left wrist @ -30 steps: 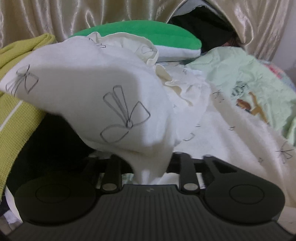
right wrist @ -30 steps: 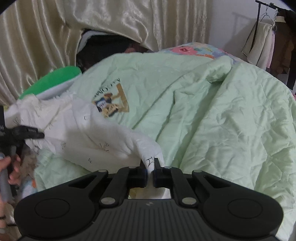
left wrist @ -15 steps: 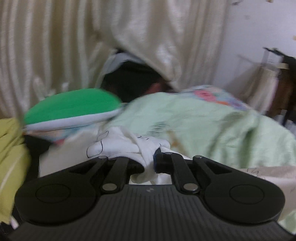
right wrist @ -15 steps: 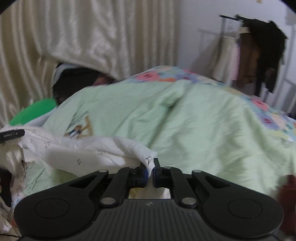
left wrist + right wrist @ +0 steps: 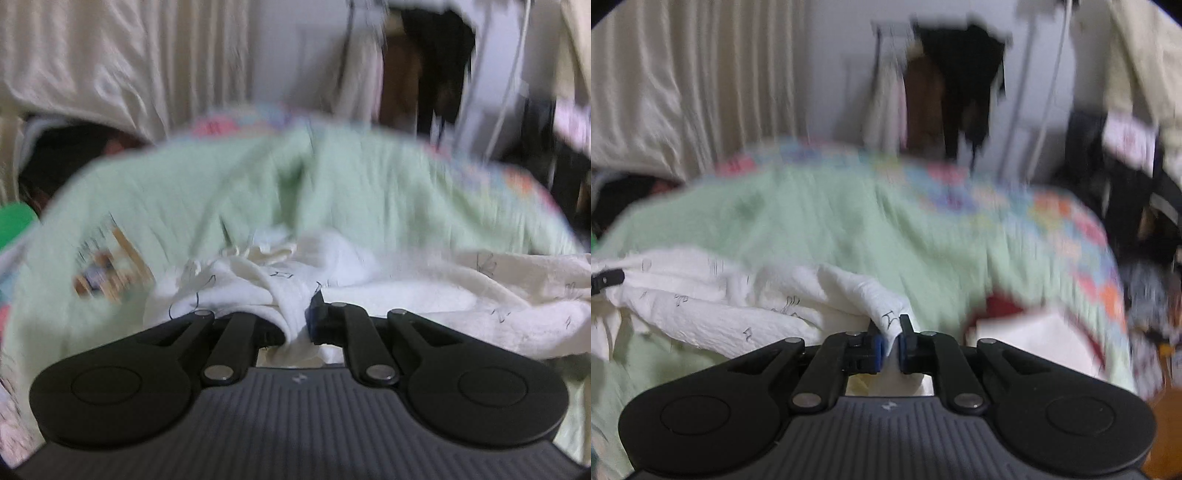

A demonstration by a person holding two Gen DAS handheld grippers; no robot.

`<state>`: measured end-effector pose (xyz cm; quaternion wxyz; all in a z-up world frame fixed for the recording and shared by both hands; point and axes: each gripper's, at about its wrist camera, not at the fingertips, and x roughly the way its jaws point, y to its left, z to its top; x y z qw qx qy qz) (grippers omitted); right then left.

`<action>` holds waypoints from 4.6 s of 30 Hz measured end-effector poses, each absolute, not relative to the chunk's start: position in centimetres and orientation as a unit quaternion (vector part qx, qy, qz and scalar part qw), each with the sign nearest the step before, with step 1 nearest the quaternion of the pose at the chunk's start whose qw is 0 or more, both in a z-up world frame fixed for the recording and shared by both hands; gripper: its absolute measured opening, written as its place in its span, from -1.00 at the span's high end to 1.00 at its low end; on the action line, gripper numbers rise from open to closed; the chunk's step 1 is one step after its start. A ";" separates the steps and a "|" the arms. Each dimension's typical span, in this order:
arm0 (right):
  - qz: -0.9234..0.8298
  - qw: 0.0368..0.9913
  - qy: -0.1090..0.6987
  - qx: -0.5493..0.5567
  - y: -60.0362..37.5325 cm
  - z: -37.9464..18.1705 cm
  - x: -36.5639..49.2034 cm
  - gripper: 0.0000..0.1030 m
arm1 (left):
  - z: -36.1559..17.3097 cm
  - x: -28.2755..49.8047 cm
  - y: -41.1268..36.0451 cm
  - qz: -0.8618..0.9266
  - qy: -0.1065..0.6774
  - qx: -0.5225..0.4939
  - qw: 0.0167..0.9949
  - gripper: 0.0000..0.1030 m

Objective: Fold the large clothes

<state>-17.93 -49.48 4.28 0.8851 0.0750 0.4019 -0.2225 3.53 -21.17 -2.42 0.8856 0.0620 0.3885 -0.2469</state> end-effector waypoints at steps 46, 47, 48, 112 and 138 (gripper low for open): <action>0.154 0.878 0.443 0.090 -24.8 -8.3 -4.9 -0.28 | -3.8 3.5 -4.3 -0.239 0.413 -0.225 0.849 0.94; 0.149 0.874 0.446 0.120 -25.2 -8.5 -4.0 -0.07 | -3.4 3.3 -4.1 -0.249 0.409 -0.234 0.847 0.94; 0.146 0.874 0.443 0.134 -25.6 -8.5 -3.5 0.15 | -3.2 3.3 -4.1 -0.256 0.405 -0.238 0.845 0.94; 0.053 0.922 0.382 -0.024 -39.1 -6.7 -15.6 0.17 | 1.5 6.2 -11.6 -0.274 0.361 -0.078 0.888 0.82; 0.142 0.922 0.352 -0.076 -35.9 -4.7 -15.4 -0.32 | -1.0 0.5 -15.2 -0.328 0.416 0.038 0.847 -0.49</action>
